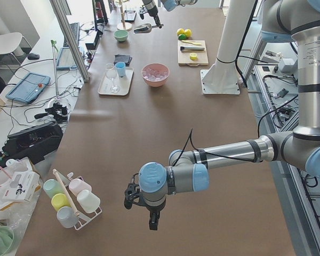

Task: Put ice in cup with scoop
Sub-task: 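Lift the empty scoop away from the cup and carry it toward the cutting board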

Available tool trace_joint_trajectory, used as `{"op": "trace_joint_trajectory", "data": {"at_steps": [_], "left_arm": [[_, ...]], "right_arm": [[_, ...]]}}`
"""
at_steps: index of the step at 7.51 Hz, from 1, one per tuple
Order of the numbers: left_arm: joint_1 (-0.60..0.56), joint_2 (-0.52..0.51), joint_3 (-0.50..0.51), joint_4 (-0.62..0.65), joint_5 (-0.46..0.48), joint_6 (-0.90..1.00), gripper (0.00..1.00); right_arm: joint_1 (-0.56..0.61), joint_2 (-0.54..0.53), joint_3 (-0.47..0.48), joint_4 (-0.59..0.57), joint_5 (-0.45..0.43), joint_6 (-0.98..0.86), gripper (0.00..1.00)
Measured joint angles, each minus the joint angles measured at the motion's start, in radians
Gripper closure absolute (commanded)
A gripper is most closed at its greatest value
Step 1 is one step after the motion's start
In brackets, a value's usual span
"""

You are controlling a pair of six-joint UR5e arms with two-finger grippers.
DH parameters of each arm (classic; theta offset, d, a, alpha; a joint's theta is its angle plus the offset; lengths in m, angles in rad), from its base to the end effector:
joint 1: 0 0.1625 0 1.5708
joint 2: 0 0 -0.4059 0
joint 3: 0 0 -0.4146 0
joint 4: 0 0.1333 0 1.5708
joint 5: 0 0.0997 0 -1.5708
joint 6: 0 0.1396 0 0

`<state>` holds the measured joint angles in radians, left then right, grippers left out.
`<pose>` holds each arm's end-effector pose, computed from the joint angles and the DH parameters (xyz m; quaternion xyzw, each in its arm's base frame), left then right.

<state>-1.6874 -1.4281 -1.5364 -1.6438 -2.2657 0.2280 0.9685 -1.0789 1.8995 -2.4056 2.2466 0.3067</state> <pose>-0.0946 -0.4303 0.7543 0.0101 0.3434 0.0346 0.9385 -0.2865 -0.4978 0.3273 -0.1516 -0.2949 -0.1366 0.9335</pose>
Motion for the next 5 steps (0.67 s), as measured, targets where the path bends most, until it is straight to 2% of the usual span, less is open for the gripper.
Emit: {"op": "trace_joint_trajectory", "data": {"at_steps": [3,4,5], "left_arm": [[0.000,-0.002,-0.004,-0.001,0.000,-0.001,0.02],[0.000,-0.002,-0.006,-0.001,0.000,-0.001,0.02],[0.000,-0.002,-0.006,0.000,0.000,-0.001,0.02]], "right_arm": [[-0.002,-0.074,0.022,0.017,0.105,0.104,1.00],[-0.015,-0.110,0.027,0.054,0.137,0.132,1.00],[-0.040,-0.163,0.028,0.147,0.154,0.188,1.00]]}}
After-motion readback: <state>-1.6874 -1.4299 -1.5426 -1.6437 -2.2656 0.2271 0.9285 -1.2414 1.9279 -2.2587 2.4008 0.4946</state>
